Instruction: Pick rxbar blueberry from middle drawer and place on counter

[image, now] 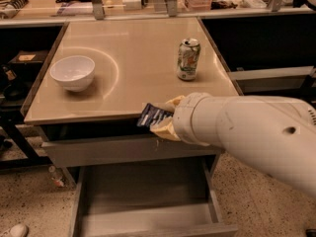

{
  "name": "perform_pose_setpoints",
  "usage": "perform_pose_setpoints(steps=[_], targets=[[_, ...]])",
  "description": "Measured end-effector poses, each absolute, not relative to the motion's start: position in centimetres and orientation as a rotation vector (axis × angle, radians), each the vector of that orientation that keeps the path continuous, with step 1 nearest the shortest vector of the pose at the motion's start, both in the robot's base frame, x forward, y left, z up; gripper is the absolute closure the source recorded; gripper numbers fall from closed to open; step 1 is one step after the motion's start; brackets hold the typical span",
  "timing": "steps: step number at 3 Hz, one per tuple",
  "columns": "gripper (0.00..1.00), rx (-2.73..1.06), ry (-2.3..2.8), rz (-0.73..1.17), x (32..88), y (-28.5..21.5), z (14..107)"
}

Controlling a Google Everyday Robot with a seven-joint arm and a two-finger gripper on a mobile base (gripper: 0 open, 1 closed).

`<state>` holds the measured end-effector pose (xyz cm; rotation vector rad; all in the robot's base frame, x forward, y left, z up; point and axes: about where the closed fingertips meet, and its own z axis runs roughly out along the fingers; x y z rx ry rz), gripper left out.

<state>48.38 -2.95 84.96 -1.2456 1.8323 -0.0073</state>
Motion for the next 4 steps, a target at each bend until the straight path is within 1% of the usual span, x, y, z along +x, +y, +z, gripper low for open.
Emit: perform_pose_setpoints(steps=[1, 2, 4], targets=[[1.0, -1.261, 1.752, 0.002, 51.4, -1.3, 89.2], [1.0, -1.261, 1.752, 0.002, 51.5, -1.3, 89.2], [1.0, -1.281, 1.704, 0.049, 55.9, 0.5, 90.3]])
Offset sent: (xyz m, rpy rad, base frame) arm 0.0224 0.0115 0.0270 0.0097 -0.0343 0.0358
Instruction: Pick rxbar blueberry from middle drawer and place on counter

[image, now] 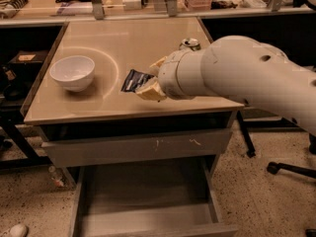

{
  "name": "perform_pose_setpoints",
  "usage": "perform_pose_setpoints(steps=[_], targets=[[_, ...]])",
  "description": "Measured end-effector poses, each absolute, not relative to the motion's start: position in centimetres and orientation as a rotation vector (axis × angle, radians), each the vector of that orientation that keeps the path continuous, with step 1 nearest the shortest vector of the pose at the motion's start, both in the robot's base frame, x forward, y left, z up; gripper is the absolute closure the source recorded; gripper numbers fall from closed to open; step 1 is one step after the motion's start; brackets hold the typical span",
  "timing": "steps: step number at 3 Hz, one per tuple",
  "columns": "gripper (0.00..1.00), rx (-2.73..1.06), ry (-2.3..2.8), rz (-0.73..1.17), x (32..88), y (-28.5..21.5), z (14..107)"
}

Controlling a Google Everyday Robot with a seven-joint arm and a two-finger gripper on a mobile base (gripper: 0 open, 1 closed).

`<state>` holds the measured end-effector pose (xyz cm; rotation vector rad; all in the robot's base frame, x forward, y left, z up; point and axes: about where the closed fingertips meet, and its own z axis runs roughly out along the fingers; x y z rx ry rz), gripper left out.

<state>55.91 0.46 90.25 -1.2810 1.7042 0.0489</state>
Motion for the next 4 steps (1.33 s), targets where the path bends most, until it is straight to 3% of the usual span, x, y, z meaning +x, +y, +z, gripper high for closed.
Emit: perform_pose_setpoints(steps=[4], targets=[[1.0, -1.393, 1.716, 0.144, 62.7, 2.5, 89.3]])
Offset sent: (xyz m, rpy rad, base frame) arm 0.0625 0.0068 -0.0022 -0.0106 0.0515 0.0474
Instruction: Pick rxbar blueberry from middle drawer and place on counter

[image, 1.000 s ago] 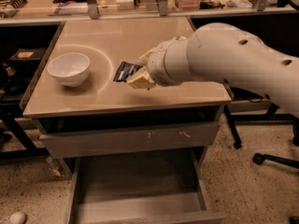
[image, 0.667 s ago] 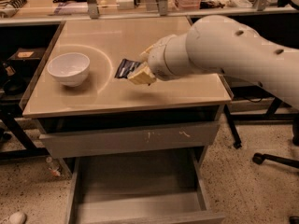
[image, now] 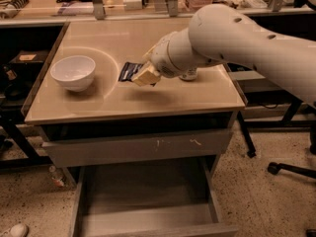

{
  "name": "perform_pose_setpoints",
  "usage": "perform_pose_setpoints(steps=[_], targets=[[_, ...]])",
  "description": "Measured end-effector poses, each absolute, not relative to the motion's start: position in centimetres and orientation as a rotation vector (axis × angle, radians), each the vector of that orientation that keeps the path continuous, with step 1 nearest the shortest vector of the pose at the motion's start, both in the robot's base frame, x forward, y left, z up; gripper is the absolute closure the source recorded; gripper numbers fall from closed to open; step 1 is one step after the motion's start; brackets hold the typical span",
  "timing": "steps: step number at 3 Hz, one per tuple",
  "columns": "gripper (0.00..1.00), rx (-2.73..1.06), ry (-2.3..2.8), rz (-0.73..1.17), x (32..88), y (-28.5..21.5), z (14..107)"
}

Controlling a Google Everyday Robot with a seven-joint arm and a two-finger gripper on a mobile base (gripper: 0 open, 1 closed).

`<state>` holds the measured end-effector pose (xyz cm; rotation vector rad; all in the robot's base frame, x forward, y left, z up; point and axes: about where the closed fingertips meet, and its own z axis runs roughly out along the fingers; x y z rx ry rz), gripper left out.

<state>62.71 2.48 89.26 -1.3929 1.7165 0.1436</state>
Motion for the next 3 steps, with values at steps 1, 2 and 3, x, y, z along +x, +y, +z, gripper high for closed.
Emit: perform_pose_setpoints(steps=[1, 2, 3], targets=[[1.0, -1.461, 1.731, 0.224, 63.4, 4.5, 86.9], [1.0, -1.518, 1.738, 0.301, 63.8, 6.1, 85.3], [1.0, -1.554, 1.742, 0.357, 63.8, 7.1, 84.1]])
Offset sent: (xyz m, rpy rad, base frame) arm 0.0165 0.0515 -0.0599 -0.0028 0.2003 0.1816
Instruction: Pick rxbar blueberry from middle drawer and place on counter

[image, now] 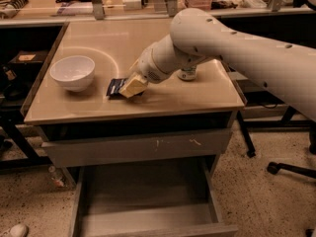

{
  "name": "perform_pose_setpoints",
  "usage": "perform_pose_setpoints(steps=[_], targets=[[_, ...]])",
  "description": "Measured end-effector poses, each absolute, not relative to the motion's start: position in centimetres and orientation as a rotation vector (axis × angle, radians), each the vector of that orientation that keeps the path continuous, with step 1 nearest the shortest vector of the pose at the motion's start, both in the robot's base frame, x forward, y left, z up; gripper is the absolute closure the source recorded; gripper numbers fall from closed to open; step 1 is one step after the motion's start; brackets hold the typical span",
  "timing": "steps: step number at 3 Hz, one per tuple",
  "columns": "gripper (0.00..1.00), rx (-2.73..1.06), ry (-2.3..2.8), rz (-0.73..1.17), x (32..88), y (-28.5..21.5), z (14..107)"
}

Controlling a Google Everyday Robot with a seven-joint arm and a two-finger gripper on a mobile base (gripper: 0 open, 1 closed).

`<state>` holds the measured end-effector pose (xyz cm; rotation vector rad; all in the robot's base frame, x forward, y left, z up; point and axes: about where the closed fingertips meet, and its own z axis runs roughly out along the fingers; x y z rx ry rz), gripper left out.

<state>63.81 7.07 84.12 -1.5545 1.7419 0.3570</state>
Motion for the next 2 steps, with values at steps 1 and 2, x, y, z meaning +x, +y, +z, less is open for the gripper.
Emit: perform_pose_setpoints(steps=[1, 2], targets=[[1.0, -1.571, 1.747, 0.387, 63.72, 7.55, 83.34], [0.82, -1.571, 1.747, 0.388, 63.72, 7.55, 83.33]])
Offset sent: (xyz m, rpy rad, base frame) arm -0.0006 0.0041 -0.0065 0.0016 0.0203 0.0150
